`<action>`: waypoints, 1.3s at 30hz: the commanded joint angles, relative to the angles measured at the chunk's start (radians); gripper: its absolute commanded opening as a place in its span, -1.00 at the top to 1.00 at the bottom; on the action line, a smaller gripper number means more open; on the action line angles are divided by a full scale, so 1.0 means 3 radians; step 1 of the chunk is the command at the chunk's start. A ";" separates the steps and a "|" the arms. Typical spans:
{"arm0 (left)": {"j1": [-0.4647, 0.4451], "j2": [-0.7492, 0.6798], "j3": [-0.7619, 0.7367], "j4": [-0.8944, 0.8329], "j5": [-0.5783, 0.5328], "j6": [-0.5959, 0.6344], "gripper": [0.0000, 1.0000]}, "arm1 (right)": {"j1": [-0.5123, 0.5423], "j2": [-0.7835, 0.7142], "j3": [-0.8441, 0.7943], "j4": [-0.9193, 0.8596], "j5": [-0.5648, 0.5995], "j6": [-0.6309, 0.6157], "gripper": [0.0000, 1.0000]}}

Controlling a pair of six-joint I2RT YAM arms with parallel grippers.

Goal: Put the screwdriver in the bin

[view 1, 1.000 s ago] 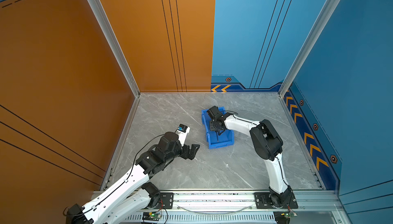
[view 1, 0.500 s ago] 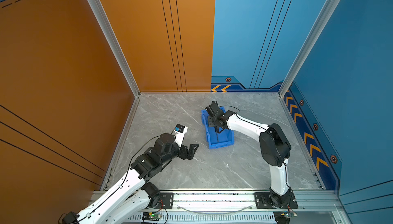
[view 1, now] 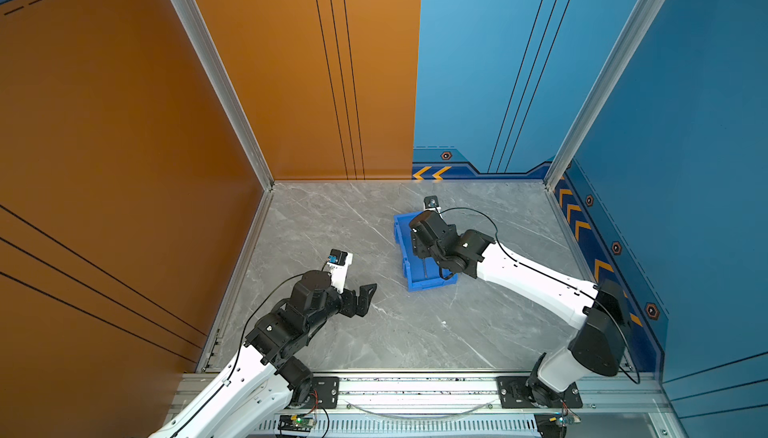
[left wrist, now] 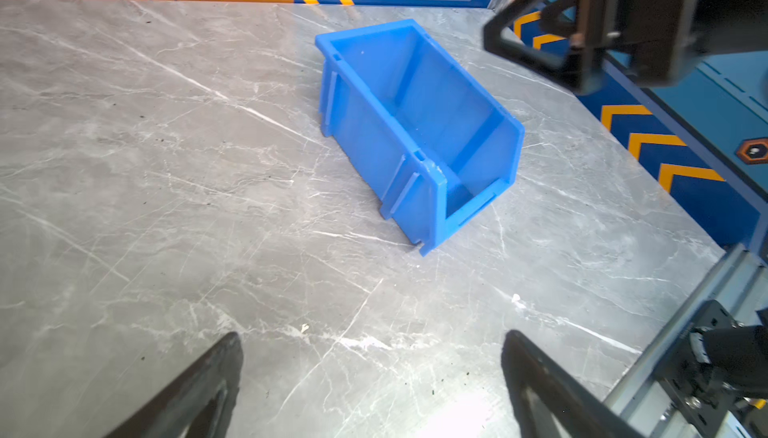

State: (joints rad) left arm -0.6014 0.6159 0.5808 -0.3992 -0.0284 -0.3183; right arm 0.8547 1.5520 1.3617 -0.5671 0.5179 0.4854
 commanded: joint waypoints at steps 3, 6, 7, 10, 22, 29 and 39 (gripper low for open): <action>0.0091 0.0022 -0.0055 -0.0155 -0.0821 -0.0059 -0.96 | -0.0321 -0.0634 -0.0746 0.0395 -0.0185 -0.0344 -0.62; 0.0130 0.0033 -0.0107 -0.0108 -0.1245 -0.0057 -0.96 | -0.0668 -0.0969 -0.1035 0.0520 -0.0414 -0.0483 -0.69; 0.0147 0.0038 -0.0110 -0.0082 -0.1339 -0.0015 -0.96 | -0.0757 -0.1063 -0.1123 0.0577 -0.0477 -0.0541 -0.77; 0.0223 0.0082 -0.0103 -0.0104 -0.1604 0.0103 -0.96 | -0.1034 -0.1331 -0.1440 0.0794 -0.0655 -0.0695 -1.00; 0.0902 0.0260 -0.0486 0.0803 -0.1416 0.0478 -0.96 | -0.2235 -0.1964 -0.2221 0.0898 -0.0905 -0.0478 -1.00; 0.1339 0.0771 -0.0643 0.1497 -0.1256 0.0661 -0.96 | -0.2835 -0.1669 -0.2345 0.1029 -0.1128 -0.0355 -1.00; 0.1632 0.1411 -0.0626 0.2111 -0.0984 0.0773 -0.96 | -0.2997 -0.1435 -0.2723 0.1989 -0.1186 -0.0366 -1.00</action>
State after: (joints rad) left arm -0.1303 1.0107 0.3992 0.1345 -0.3683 -0.1143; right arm -0.0360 1.1263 0.6067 -0.1322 0.1856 0.3889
